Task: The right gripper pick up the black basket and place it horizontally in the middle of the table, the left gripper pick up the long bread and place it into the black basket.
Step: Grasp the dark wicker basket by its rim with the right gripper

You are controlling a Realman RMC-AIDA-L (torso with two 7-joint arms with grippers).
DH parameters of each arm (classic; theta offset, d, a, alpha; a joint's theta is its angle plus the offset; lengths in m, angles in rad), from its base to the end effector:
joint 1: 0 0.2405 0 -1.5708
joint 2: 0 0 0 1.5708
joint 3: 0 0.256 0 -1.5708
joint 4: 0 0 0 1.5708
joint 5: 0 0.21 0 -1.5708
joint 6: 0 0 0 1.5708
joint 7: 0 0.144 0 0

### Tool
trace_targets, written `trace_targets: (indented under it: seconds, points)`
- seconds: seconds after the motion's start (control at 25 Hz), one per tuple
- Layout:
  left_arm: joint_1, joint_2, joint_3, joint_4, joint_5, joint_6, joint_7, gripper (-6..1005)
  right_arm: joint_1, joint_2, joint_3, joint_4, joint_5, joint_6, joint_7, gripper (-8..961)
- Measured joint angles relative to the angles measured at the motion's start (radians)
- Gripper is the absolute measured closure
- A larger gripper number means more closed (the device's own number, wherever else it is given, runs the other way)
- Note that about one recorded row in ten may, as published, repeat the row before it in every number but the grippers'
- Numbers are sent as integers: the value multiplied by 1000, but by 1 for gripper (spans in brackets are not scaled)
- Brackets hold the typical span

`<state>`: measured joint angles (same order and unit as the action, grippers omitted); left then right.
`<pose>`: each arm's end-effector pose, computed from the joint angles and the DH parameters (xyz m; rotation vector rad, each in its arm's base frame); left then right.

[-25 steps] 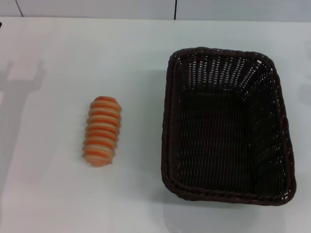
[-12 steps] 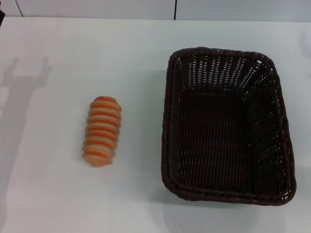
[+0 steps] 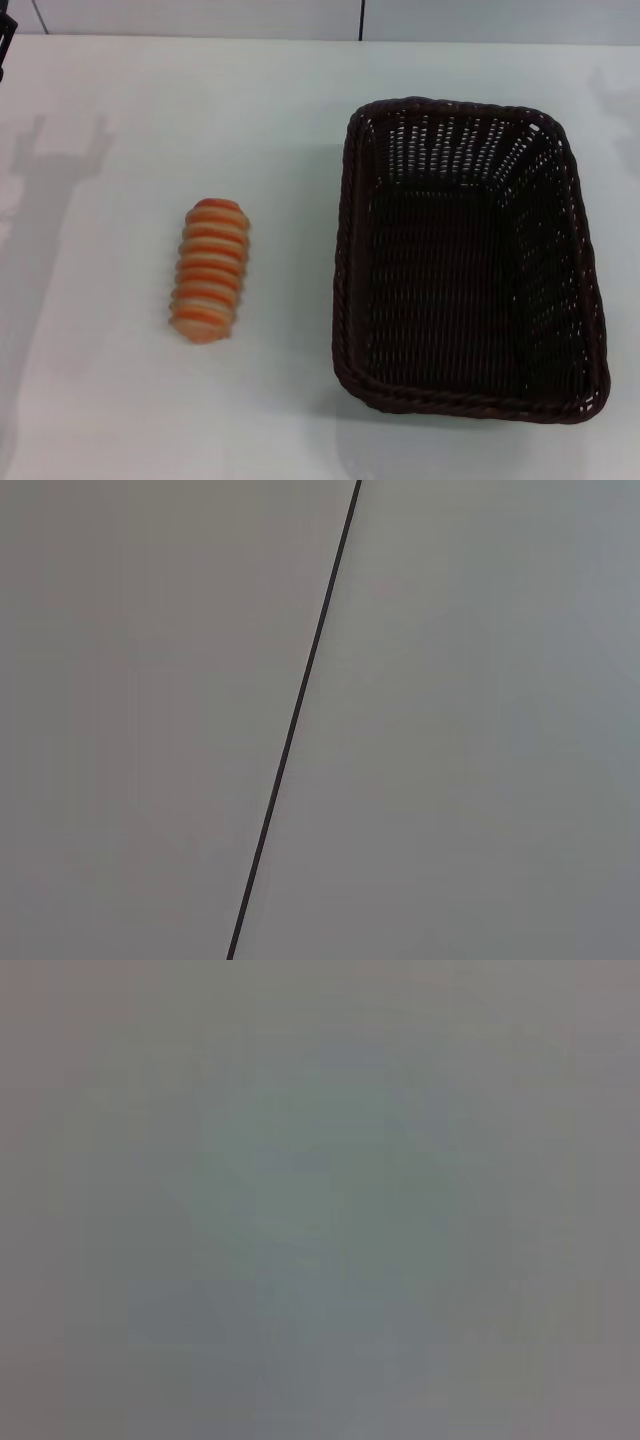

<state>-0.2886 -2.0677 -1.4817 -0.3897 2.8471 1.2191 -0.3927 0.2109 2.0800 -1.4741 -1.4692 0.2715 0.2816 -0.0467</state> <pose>-0.3228 0.3263 0.0447 -1.3611 -0.5637 -1.0084 0.2205 0.3970 0.0993 -1.5985 0.7265 0.4421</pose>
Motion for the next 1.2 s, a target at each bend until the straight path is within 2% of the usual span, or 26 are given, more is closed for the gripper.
trace_targets:
  seconds: [0.28, 0.32, 0.36, 0.56, 0.8, 1.2]
  points:
    - [-1, 1, -3, 2, 0, 0, -1, 129, 32, -2, 17, -248, -8, 510, 15, 195]
    - [-1, 2, -4, 4, 0, 0, -1, 129, 53, -2, 19, -298, -8, 659, 40, 194]
    - [-1, 2, -4, 4, 0, 0, -1, 129, 53, -2, 19, -298, -8, 659, 40, 194]
    - [-2, 6, -11, 12, 0, -5, -2, 129, 112, -2, 18, -362, -9, 937, 106, 195]
    - [-1, 16, -12, 22, -1, -7, -20, 129, 163, 0, -23, -382, -2, 1148, 174, 194]
    - [-20, 32, -41, 79, -2, -9, -48, 129, 218, 1, -124, -372, 1, 1311, 306, 193]
